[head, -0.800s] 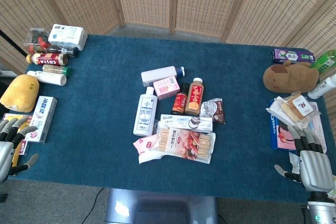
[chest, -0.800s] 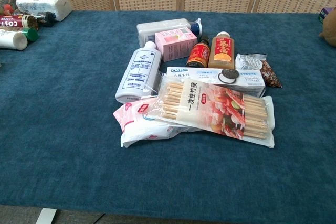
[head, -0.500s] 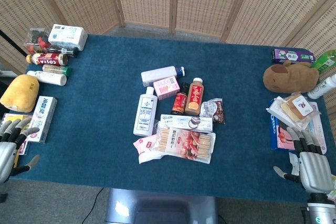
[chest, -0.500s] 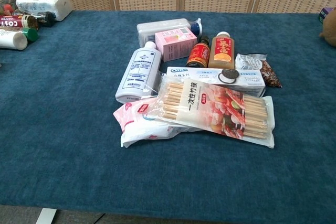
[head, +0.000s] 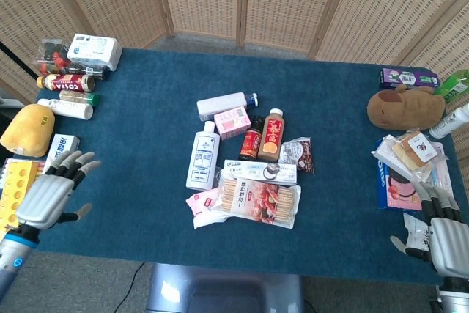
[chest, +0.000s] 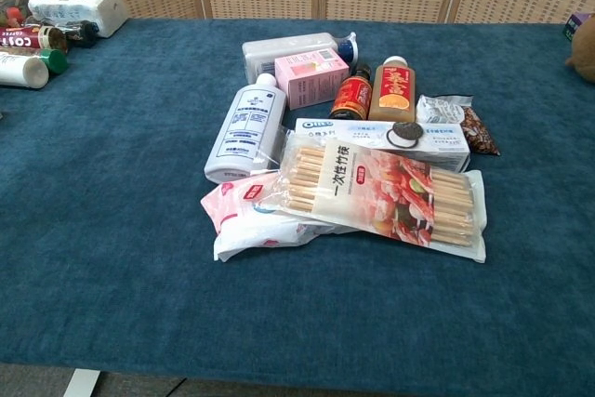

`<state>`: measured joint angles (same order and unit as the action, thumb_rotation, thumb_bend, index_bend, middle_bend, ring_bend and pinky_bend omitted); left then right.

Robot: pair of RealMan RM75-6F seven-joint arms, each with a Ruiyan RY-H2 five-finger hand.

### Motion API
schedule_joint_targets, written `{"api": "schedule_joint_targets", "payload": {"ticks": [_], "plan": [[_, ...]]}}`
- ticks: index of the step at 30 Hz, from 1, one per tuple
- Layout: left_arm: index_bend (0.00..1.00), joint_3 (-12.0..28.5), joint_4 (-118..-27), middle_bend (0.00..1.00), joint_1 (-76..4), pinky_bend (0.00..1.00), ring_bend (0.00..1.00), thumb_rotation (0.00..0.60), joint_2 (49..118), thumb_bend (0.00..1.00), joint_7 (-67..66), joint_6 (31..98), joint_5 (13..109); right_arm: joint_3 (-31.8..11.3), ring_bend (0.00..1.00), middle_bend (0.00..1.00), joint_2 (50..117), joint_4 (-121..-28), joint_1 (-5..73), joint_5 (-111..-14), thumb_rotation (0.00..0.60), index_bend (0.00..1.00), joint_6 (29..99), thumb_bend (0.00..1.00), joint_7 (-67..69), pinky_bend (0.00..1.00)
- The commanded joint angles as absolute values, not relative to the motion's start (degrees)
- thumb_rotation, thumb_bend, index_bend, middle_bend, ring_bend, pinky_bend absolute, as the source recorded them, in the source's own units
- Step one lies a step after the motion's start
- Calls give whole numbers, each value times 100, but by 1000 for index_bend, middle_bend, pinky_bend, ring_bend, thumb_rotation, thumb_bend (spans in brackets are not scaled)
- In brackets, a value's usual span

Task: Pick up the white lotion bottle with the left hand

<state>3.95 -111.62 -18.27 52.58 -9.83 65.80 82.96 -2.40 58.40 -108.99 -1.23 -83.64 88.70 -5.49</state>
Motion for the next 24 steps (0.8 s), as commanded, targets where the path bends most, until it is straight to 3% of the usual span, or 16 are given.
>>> {"api": "schedule_joint_targets", "payload": {"ticks": [1, 11, 24], "plan": [[80, 712, -10866, 93, -2558, 0, 11, 600, 5713, 327, -1170, 5776, 7990, -225, 0, 0, 5752, -10914, -224, -8400, 600, 0, 9013, 37, -484, 0], [34, 1088, -9753, 96, -3900, 0, 0, 600, 7076, 334, -1038, 4521, 7617, -174, 0, 0, 5480, -10946, -639, -8334, 600, 0, 9513, 38, -263, 0], [28, 1078, -8577, 174, -4958, 0, 0, 600, 8359, 334, -885, 3647, 7372, -207, 0, 0, 5359, -10968, -853, -8299, 600, 0, 9743, 42, -161, 0]]}}
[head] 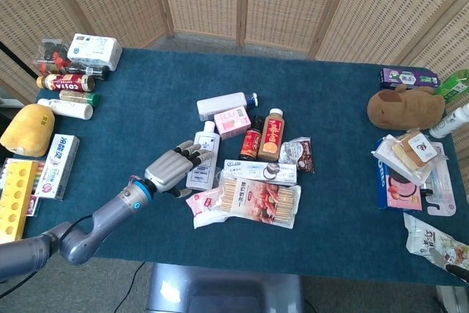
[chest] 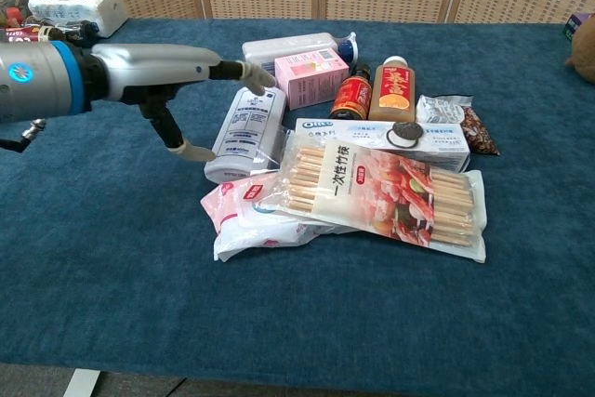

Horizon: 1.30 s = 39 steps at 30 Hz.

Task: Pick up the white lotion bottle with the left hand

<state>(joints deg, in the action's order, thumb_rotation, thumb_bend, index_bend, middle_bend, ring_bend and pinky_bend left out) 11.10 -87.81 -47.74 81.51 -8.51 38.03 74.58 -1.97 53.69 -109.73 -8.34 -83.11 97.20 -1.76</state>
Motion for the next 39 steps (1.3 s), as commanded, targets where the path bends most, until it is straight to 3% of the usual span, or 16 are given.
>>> {"api": "schedule_joint_targets", "payload": {"ticks": [1, 7, 16, 24, 33, 39], "plan": [[16, 1073, -8511, 181, -5009, 0, 0, 600, 8427, 334, -899, 3618, 7347, -213, 0, 0, 5362, -10960, -862, -8292, 600, 0, 9753, 42, -154, 0], [0, 1042, -8129, 210, -5299, 0, 0, 600, 8759, 335, -953, 3420, 7143, -239, 0, 0, 5344, -10930, -938, -8259, 600, 0, 9823, 37, -79, 0], [0, 878, -7913, 349, -5545, 0, 0, 600, 8831, 337, -1211, 3240, 6800, -246, 0, 0, 5330, -10890, -1055, -8304, 600, 0, 9943, 38, 63, 0], [0, 529, -8413, 463, -5463, 0, 0, 600, 8164, 335, -1706, 3397, 6371, -256, 0, 0, 5340, -10930, -1081, -8419, 600, 0, 9986, 40, 42, 0], [0, 170, -8811, 452, -5003, 0, 0, 600, 7281, 336, -1814, 3931, 5888, -219, 0, 0, 5388, -11020, -1068, -8532, 600, 0, 9907, 40, -10, 0], [0, 278, -9054, 426, -4564, 0, 0, 600, 6906, 336, -1247, 4530, 6032, -218, 0, 0, 5424, -11076, -1034, -8615, 600, 0, 9859, 39, -66, 0]]}}
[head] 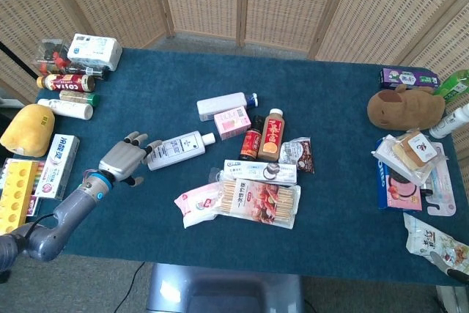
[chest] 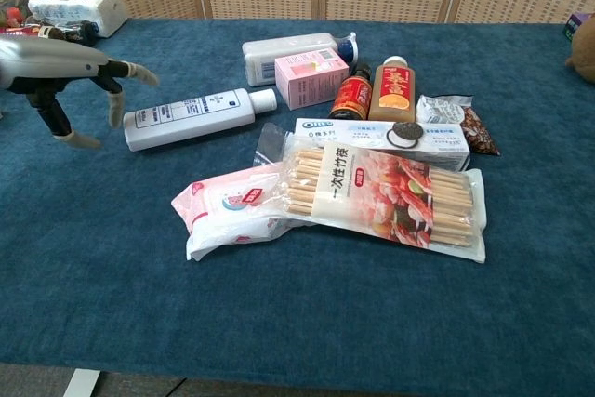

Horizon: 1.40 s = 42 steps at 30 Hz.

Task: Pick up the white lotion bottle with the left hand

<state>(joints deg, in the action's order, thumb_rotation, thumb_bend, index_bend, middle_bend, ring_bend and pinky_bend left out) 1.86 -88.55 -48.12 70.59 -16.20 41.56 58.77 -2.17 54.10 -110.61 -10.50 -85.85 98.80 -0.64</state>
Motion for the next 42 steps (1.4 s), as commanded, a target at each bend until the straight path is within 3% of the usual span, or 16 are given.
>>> {"api": "schedule_joint_targets", "payload": {"ticks": [1, 4, 6, 16, 38, 42], "plan": [[0, 326, -9126, 421, -4455, 0, 0, 600, 6882, 336, -1100, 4731, 6134, -217, 0, 0, 5431, -11080, -1026, -8631, 600, 0, 9849, 39, -49, 0], [0, 365, -9282, 377, -4209, 0, 0, 600, 6819, 335, -954, 5200, 6376, -219, 0, 0, 5436, -11074, -996, -8662, 600, 0, 9800, 37, -24, 0], [0, 355, -9325, 285, -4144, 0, 0, 600, 6838, 333, -1119, 5368, 6398, -218, 0, 0, 5439, -11075, -975, -8697, 600, 0, 9771, 38, 31, 0], [0, 496, -9283, 61, -4332, 0, 0, 600, 7360, 333, -2202, 5420, 5636, -175, 0, 0, 5373, -11005, -1048, -8764, 600, 0, 9836, 39, 298, 0], [0, 803, -7811, 2, -5008, 0, 1, 600, 8967, 331, -2862, 4878, 4401, -126, 0, 0, 5284, -10987, -1210, -8763, 600, 0, 9970, 39, 577, 0], [10, 851, -7543, 64, -5085, 0, 93, 600, 9216, 329, -2915, 4927, 4357, -126, 0, 0, 5279, -10990, -1229, -8754, 600, 0, 9983, 39, 594, 0]]}}
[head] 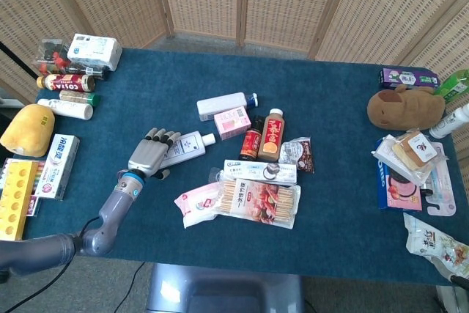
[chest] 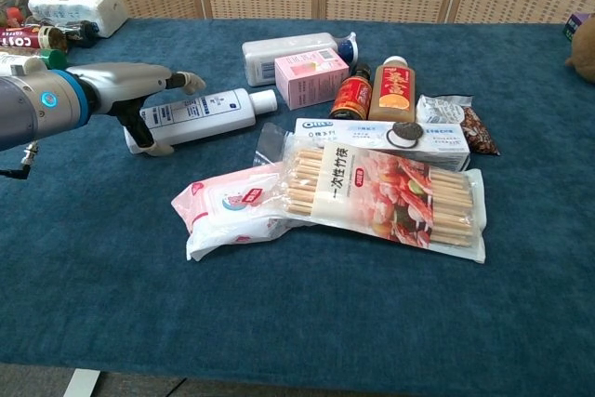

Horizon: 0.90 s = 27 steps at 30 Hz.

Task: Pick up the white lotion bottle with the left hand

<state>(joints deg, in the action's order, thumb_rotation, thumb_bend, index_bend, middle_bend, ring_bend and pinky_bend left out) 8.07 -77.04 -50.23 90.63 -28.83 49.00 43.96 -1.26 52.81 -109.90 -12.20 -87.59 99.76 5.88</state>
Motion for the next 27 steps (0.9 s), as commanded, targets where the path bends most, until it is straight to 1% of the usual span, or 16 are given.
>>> {"api": "schedule_joint_targets", "payload": {"ticks": [1, 3, 4, 6, 7, 8, 9, 11, 14, 19, 22, 27], "plan": [[39, 867, -7475, 98, -5100, 4, 151, 600, 9275, 329, -2922, 4949, 4361, -127, 0, 0, 5283, -10982, -1236, -8753, 600, 0, 9995, 39, 598, 0], [166, 899, -7331, 170, -5133, 72, 273, 600, 9393, 329, -2885, 4933, 4398, -138, 0, 0, 5295, -10962, -1250, -8744, 600, 0, 10022, 40, 617, 0], [274, 909, -7278, 219, -5147, 144, 349, 600, 9429, 330, -2876, 4922, 4410, -142, 0, 0, 5301, -10955, -1255, -8745, 600, 0, 10034, 39, 629, 0], [475, 938, -7174, 342, -5152, 347, 520, 600, 9526, 339, -2835, 5012, 4519, -142, 0, 0, 5309, -10943, -1268, -8743, 600, 0, 10046, 39, 659, 0], [534, 955, -7126, 416, -5139, 449, 607, 600, 9572, 347, -2798, 5087, 4588, -141, 0, 0, 5309, -10940, -1272, -8738, 600, 0, 10045, 38, 665, 0], [583, 983, -7072, 518, -5114, 564, 707, 600, 9625, 363, -2731, 5176, 4664, -143, 0, 0, 5306, -10937, -1274, -8729, 600, 0, 10043, 38, 669, 0], [615, 1007, -7044, 607, -5095, 657, 788, 600, 9646, 381, -2677, 5216, 4701, -147, 0, 0, 5307, -10937, -1273, -8724, 599, 0, 10039, 39, 672, 0], [644, 1072, -6983, 709, -5046, 748, 872, 600, 9677, 412, -2546, 5318, 4783, -155, 0, 0, 5319, -10925, -1267, -8710, 599, 0, 10024, 40, 686, 0], [681, 1138, -6945, 788, -4947, 793, 919, 600, 9672, 435, -2322, 5451, 4932, -167, 0, 0, 5339, -10902, -1255, -8716, 600, 0, 10011, 39, 716, 0], [706, 1304, -7142, 816, -4733, 818, 938, 600, 9460, 438, -1848, 5689, 5166, -190, 0, 0, 5381, -10868, -1205, -8701, 600, 0, 9932, 39, 734, 0], [696, 1444, -7529, 813, -4548, 818, 934, 600, 9165, 434, -1518, 5931, 5341, -193, 0, 0, 5416, -10822, -1179, -8693, 600, 0, 9880, 39, 749, 0], [682, 1675, -8552, 803, -4198, 808, 925, 600, 8405, 431, -1163, 6414, 5639, -208, 0, 0, 5515, -10695, -1104, -8665, 600, 0, 9747, 40, 861, 0]]}}
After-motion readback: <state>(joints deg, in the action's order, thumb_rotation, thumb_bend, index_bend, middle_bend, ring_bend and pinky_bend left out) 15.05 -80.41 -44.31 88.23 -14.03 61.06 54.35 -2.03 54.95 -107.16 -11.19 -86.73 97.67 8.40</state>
